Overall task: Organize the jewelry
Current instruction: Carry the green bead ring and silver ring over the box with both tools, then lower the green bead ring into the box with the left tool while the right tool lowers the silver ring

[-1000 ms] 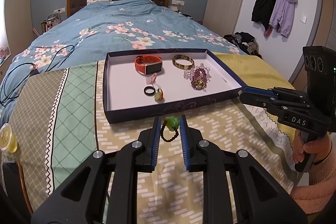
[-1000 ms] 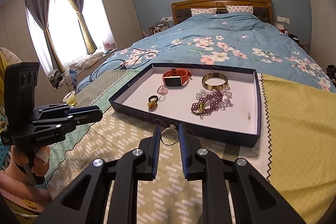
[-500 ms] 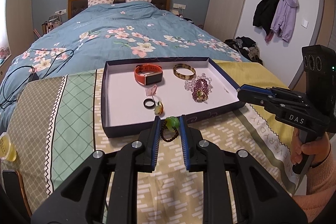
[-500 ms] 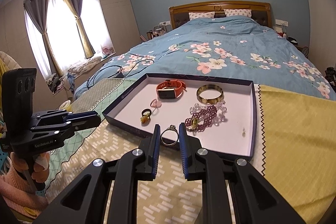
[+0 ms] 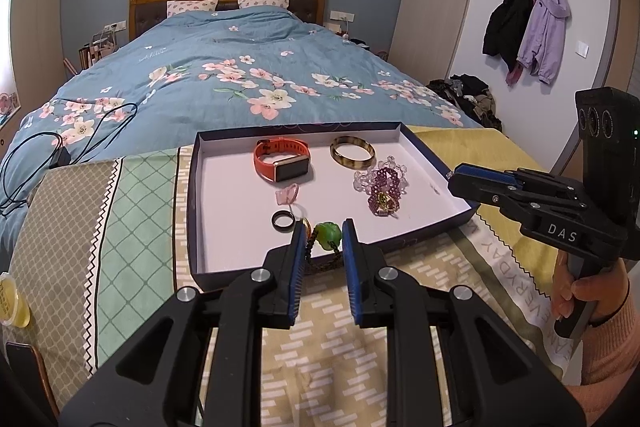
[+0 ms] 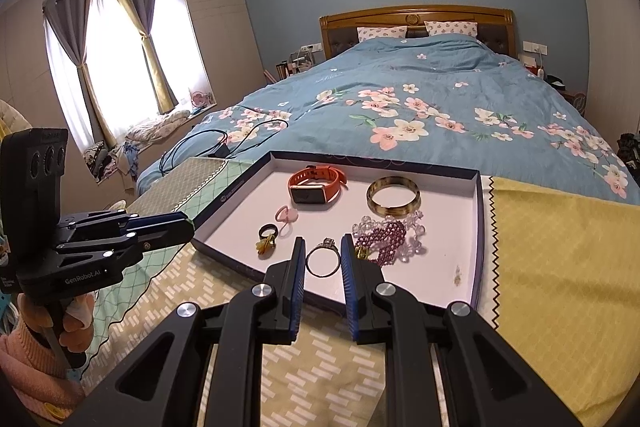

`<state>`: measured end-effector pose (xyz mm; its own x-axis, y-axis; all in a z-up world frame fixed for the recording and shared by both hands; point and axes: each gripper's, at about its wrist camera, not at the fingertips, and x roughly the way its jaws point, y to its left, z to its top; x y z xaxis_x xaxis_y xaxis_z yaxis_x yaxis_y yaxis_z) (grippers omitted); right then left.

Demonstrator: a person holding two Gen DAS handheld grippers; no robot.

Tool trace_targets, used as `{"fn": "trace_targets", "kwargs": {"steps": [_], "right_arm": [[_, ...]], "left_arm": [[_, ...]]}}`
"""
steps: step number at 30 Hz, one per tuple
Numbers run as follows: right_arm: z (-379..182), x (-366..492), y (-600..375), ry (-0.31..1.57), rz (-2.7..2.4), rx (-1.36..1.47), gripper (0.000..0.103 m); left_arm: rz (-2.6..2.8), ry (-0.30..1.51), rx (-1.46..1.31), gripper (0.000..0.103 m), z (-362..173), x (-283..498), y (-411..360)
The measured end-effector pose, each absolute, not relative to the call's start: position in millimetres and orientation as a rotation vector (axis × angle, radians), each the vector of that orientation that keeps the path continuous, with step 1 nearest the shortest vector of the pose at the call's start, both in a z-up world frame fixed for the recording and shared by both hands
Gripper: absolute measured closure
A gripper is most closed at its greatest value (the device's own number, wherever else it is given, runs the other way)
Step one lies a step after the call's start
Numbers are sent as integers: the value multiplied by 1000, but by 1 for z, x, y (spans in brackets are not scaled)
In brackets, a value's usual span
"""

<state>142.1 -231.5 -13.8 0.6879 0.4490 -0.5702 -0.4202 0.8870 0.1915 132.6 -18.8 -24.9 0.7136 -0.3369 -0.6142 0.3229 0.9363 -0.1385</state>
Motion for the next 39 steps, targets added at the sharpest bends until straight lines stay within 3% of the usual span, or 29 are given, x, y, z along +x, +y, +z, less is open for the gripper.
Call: {"fn": "trace_targets", "kwargs": {"steps": [39], "right_arm": [[-20, 187, -230, 677, 469, 38, 87]], "left_arm": [[-328, 701, -22, 84, -29, 178, -27]]}}
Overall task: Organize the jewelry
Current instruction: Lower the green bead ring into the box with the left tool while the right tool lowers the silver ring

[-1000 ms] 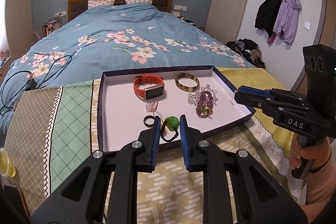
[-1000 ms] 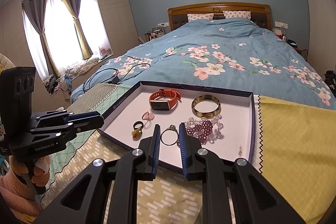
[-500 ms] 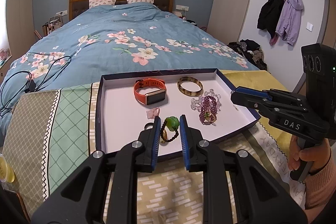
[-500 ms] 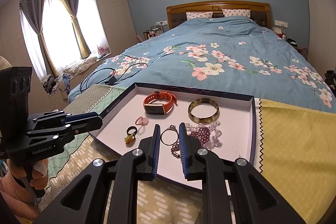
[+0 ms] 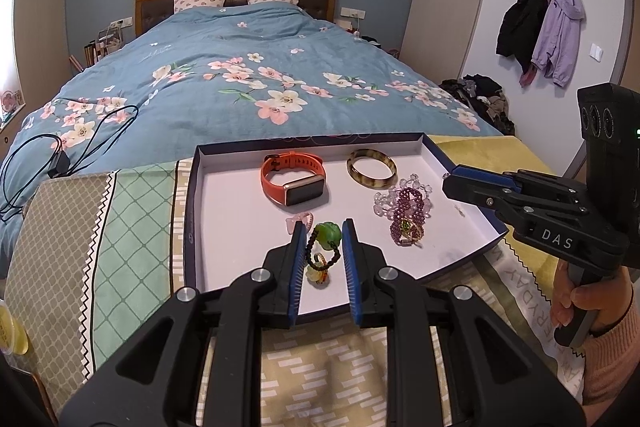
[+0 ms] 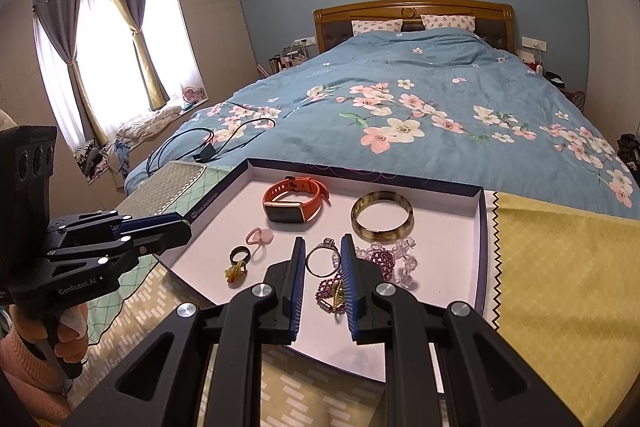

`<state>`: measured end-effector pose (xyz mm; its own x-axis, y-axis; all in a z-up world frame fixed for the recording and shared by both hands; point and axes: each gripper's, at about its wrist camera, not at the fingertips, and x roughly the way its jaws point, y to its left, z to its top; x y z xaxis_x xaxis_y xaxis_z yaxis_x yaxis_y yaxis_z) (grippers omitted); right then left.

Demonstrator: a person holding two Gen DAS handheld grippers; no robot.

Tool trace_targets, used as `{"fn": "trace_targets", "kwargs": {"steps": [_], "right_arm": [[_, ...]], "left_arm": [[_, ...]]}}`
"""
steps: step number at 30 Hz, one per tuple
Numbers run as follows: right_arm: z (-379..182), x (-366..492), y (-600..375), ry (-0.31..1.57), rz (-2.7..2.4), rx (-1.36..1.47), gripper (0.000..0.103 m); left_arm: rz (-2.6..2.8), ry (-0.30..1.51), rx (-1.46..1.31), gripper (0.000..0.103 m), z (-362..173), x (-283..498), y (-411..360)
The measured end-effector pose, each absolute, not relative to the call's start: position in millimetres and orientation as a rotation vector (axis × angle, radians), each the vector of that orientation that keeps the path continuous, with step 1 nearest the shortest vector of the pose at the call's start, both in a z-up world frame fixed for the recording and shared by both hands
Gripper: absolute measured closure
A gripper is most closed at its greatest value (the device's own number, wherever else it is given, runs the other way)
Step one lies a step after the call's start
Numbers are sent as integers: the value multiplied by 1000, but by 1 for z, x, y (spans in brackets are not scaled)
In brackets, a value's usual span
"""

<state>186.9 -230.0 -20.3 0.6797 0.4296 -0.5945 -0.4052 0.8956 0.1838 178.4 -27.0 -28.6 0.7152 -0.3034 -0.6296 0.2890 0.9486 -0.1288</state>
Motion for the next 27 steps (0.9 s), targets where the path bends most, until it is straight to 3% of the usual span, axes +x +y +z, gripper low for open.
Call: {"fn": "trace_targets", "kwargs": {"steps": [27], "right_arm": [[-24, 200, -233, 692, 443, 51, 87]], "left_arm": [[-313, 713, -26, 84, -33, 191, -25]]}}
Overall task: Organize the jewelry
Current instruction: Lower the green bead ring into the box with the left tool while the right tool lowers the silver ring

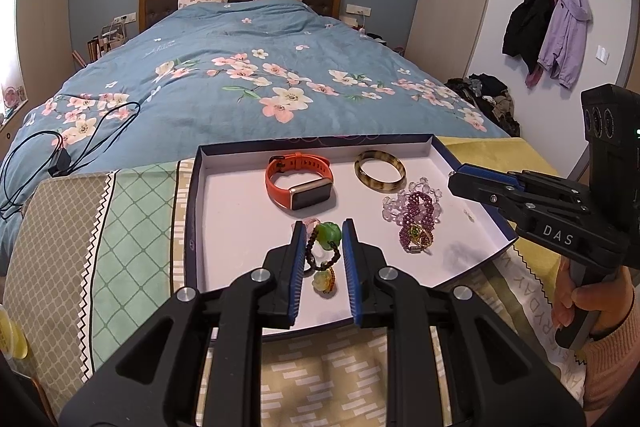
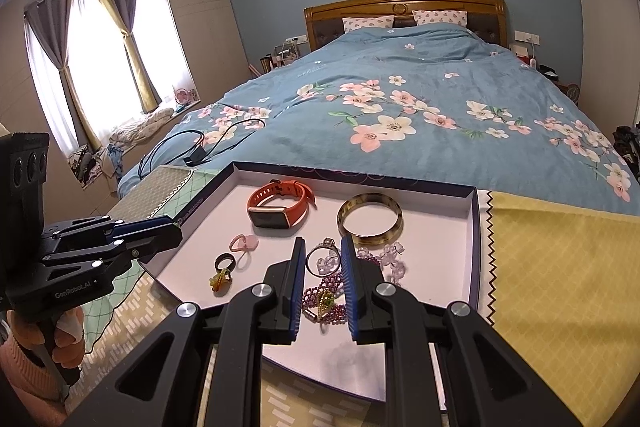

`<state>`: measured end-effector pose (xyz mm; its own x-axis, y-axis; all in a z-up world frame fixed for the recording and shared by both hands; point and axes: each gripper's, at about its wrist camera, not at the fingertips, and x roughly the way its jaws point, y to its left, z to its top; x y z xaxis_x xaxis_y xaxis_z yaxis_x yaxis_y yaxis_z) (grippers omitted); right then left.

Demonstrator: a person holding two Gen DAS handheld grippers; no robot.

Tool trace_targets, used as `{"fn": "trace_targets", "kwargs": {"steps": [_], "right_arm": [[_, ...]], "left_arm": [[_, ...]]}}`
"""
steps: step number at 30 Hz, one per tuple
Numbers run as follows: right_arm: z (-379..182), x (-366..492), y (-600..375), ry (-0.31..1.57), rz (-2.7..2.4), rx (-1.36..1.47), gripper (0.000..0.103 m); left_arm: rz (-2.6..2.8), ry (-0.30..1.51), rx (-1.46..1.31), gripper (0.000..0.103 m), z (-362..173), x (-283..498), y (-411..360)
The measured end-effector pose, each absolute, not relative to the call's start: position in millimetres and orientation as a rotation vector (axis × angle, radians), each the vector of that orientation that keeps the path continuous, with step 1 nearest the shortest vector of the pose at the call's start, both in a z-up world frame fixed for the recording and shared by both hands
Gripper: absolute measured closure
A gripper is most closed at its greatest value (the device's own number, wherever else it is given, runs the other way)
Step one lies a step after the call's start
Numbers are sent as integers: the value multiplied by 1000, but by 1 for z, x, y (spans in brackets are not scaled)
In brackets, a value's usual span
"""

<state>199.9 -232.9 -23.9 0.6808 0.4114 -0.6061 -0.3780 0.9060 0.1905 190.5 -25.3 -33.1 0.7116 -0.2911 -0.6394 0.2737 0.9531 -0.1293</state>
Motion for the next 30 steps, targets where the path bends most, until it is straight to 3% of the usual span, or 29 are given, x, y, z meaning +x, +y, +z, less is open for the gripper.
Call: {"fn": "trace_targets", "kwargs": {"steps": [30], "right_arm": [[-32, 208, -234, 721, 438, 42, 87]], "left_arm": [[-286, 751, -18, 84, -43, 208, -27]]}}
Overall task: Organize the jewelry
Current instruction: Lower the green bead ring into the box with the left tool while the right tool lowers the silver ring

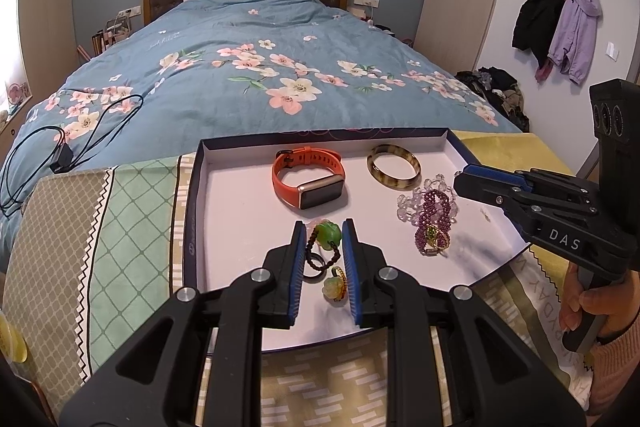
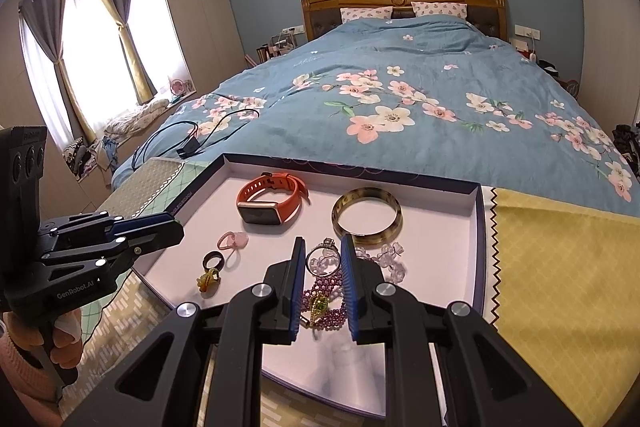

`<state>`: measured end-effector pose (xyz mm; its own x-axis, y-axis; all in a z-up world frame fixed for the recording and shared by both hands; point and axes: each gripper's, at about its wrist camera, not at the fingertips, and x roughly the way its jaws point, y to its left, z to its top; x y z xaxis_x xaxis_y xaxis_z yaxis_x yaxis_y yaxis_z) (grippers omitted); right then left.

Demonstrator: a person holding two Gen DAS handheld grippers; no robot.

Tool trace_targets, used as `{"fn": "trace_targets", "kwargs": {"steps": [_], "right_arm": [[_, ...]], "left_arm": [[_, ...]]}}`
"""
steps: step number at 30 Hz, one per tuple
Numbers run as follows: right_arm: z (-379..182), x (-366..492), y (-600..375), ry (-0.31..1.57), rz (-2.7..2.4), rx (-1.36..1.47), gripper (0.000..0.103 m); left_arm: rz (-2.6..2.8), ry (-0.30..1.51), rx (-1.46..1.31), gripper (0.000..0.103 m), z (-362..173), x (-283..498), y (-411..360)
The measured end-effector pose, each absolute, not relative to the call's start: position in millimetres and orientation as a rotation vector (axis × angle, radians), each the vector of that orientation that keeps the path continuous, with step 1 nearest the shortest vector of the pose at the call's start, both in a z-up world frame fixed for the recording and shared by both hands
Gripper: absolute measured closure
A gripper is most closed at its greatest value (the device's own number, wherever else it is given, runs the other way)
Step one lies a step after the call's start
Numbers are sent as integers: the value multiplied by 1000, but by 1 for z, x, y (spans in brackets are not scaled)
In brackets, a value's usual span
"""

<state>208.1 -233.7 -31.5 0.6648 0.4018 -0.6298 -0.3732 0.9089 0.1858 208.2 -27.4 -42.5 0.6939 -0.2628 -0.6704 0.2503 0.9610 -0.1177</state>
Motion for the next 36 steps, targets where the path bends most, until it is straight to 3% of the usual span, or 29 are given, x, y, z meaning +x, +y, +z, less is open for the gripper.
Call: {"fn": "trace_targets", "kwargs": {"steps": [36], "right_arm": [[-45, 221, -228, 782, 430, 14, 87]], "left_arm": [[-264, 796, -10, 84, -62, 224, -33]]}}
